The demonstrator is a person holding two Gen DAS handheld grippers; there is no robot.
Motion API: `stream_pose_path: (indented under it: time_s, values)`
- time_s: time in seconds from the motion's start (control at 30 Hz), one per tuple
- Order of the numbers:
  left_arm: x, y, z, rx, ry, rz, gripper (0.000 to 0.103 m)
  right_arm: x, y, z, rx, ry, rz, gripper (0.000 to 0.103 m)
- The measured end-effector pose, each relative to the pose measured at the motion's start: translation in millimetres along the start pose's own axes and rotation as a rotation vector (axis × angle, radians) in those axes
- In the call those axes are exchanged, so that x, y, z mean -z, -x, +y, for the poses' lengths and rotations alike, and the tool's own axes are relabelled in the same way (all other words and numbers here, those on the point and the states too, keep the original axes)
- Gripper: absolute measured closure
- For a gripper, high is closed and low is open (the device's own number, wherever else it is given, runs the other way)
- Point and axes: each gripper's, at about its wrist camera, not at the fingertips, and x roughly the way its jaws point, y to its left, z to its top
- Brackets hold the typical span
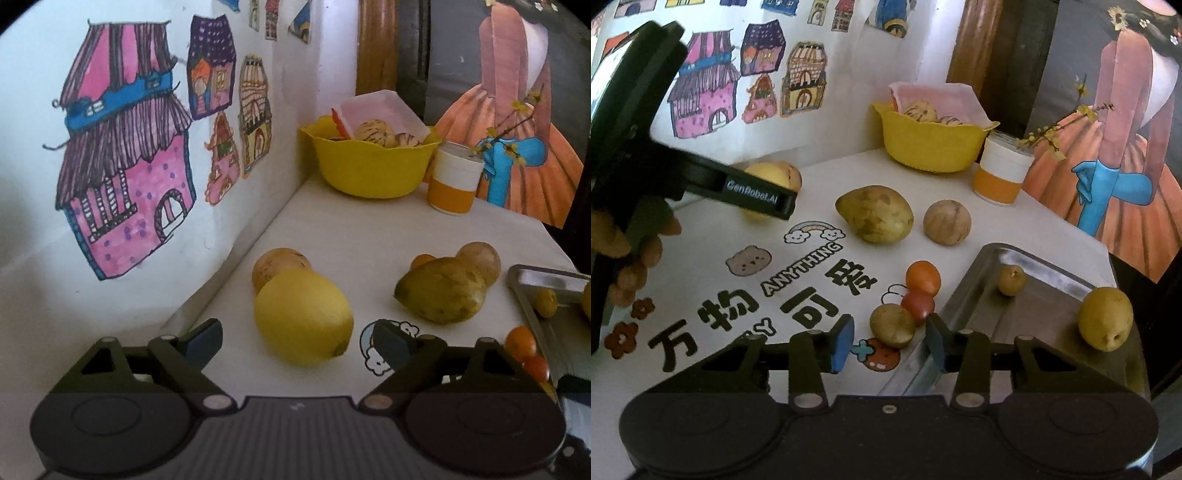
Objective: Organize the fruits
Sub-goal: 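Grasp the lemon with the left gripper while the right gripper grasps a small brown pear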
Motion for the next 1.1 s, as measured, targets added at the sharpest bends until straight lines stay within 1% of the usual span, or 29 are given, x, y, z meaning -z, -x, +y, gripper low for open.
stream_pose_path:
  time_s: [0.07, 0.1, 0.13, 0.2, 0.23, 0.37, 0.5, 0.73, 0.9, 1.1]
  values:
    - [-1.1, -3.5, 1.6, 0.0, 0.013, 0.005, 0.017, -0.1, -0.4, 0.2, 0.003, 0.011, -0.003, 0.068]
    - [-1.6, -5.5, 2.3, 0.002, 0.019, 0.01, 0.022, -0.2, -0.5, 0.8, 0.003, 0.016, -0.005, 0.071]
    - [-1.7, -7.2, 3.0, 0.006, 0.024, 0.014, 0.025, -0.2, -0.8, 1.4, 0.003, 0.02, -0.006, 0.072]
    - [-1.4, -9.7, 4.5, 0.023, 0.036, 0.027, 0.038, -0.7, -1.5, 1.8, -0.007, 0.024, -0.009, 0.074]
    - [-1.0, -10.4, 5.5, 0.042, 0.046, 0.027, 0.041, -0.8, -1.6, 2.5, -0.009, 0.025, -0.009, 0.074]
    - [1.7, -9.7, 6.0, 0.046, 0.057, 0.021, 0.041, -1.0, -1.3, 2.1, -0.018, 0.02, -0.011, 0.074]
    - [4.6, -4.2, 7.4, 0.06, 0.061, 0.032, 0.042, -1.0, 0.0, 2.8, -0.038, 0.013, -0.014, 0.074]
    - [13.3, 13.0, -3.0, 0.093, 0.012, 0.057, 0.042, -1.4, 4.5, 11.1, -0.087, 0.021, -0.017, 0.074]
    - [20.9, 26.3, -9.3, 0.13, -0.008, 0.072, 0.042, 0.8, 10.6, 12.0, -0.108, 0.015, -0.017, 0.074]
    - [30.7, 40.4, -15.2, 0.155, -0.034, 0.079, 0.042, 5.8, 18.2, 13.9, -0.134, 0.014, -0.018, 0.074]
